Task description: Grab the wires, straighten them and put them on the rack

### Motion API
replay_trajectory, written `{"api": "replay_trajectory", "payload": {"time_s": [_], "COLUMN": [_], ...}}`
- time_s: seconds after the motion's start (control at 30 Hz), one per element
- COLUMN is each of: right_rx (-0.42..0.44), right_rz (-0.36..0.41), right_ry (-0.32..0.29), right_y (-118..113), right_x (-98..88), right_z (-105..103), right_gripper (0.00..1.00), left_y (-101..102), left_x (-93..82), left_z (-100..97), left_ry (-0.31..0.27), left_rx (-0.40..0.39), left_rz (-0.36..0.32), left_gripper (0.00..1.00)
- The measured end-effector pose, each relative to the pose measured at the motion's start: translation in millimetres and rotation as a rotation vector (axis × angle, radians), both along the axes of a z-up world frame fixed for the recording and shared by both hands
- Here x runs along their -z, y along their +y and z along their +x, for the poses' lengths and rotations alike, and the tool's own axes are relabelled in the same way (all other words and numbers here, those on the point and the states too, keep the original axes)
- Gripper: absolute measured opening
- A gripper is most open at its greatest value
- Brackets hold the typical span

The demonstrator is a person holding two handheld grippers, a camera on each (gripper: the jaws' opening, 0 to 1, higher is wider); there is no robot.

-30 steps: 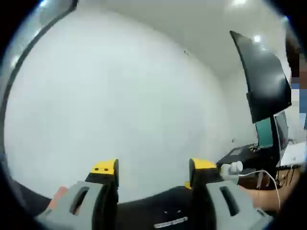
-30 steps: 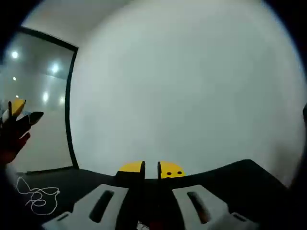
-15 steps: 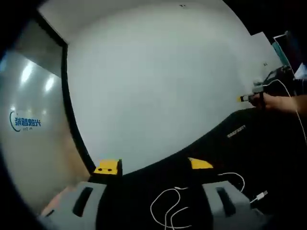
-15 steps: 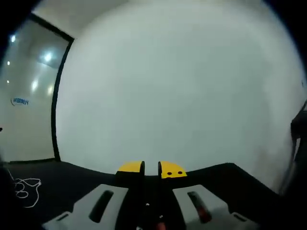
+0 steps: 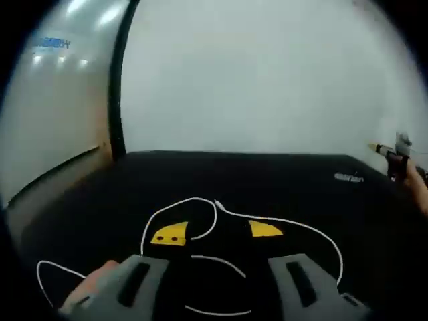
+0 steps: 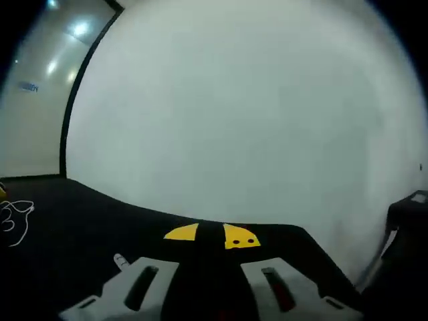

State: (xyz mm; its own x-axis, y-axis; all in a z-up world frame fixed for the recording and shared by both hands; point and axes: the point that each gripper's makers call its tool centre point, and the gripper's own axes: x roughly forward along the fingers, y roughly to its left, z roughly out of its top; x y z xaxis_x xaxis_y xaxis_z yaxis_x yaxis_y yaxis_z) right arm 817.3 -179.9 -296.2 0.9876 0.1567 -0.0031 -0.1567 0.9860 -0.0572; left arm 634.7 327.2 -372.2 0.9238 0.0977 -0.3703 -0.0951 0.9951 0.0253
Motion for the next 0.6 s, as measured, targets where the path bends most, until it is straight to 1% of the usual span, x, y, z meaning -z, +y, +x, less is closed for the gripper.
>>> {"api": "replay_trajectory", "payload": {"time_s": [0.03,0.07,0.1,0.13,0.17,0.23,0.27,0.3,0.33,0.37,0.4,0.43,0.47,0.5,0.53,0.57,0.6], "right_rx": [0.003,0.005,0.009,0.011,0.012,0.006,0.003,-0.001,-0.008,-0.013,-0.024,-0.035,-0.045,-0.053,-0.067,-0.081,-0.097], "right_rz": [0.001,0.002,-0.001,-0.004,-0.008,-0.012,-0.012,-0.016,-0.022,-0.026,-0.028,-0.030,-0.031,-0.035,-0.047,-0.055,-0.055], "right_ry": [0.000,-0.001,-0.003,-0.003,-0.008,-0.014,-0.017,-0.028,-0.034,-0.036,-0.035,-0.033,-0.030,-0.027,-0.018,-0.010,-0.006], "right_y": [-2.0,-3.4,-3.5,-3.9,-4.4,-4.5,-4.1,-1.1,1.2,2.8,5.9,9.7,13.0,15.2,19.0,22.3,25.3], "right_x": [-0.7,-1.7,-3.1,-4.1,-5.3,-9.7,-11.8,-12.8,-14.6,-15.3,-15.3,-13.0,-11.4,-9.1,-6.2,-4.8,-3.7], "right_z": [0.2,1.5,-1.8,-1.7,-7.7,-7.8,-8.1,-16.6,-17.7,-18.3,-19.2,-23.1,-24.4,-26.2,-26.0,-23.1,-23.5], "right_gripper": [0.10,0.10,0.10,0.10,0.10,0.10,0.10,0.10,0.10,0.10,0.10,0.10,0.10,0.10,0.10,0.10,0.10], "left_y": [-2.0,-3.0,-2.7,-4.1,-3.5,-6.1,-4.9,0.0,1.3,-1.5,-1.8,-1.4,0.1,-5.4,-16.0,-35.4,-55.5], "left_x": [5.1,13.6,21.2,29.8,36.3,40.2,43.9,52.8,57.4,47.0,51.0,50.1,48.0,43.5,39.4,32.3,20.9], "left_z": [8.0,16.5,25.0,35.7,42.8,57.2,63.5,67.2,68.2,79.6,80.5,83.2,86.4,90.3,91.8,92.6,95.7], "left_ry": [0.019,0.056,0.092,0.127,0.155,0.154,0.169,0.214,0.234,0.154,0.178,0.182,0.186,0.185,0.167,0.156,0.111], "left_rx": [0.007,-0.002,-0.004,-0.007,-0.011,-0.008,-0.009,-0.026,-0.030,-0.027,-0.036,-0.036,-0.040,-0.002,0.009,0.073,0.132], "left_rz": [-0.001,-0.008,-0.002,-0.024,-0.026,-0.024,-0.014,0.018,0.028,-0.012,-0.043,-0.027,-0.004,0.039,0.045,0.096,0.136], "left_gripper": [0.26,0.25,0.25,0.25,0.25,0.25,0.25,0.25,0.25,0.25,0.22,0.18,0.05,0.04,0.04,0.04,0.04]}}
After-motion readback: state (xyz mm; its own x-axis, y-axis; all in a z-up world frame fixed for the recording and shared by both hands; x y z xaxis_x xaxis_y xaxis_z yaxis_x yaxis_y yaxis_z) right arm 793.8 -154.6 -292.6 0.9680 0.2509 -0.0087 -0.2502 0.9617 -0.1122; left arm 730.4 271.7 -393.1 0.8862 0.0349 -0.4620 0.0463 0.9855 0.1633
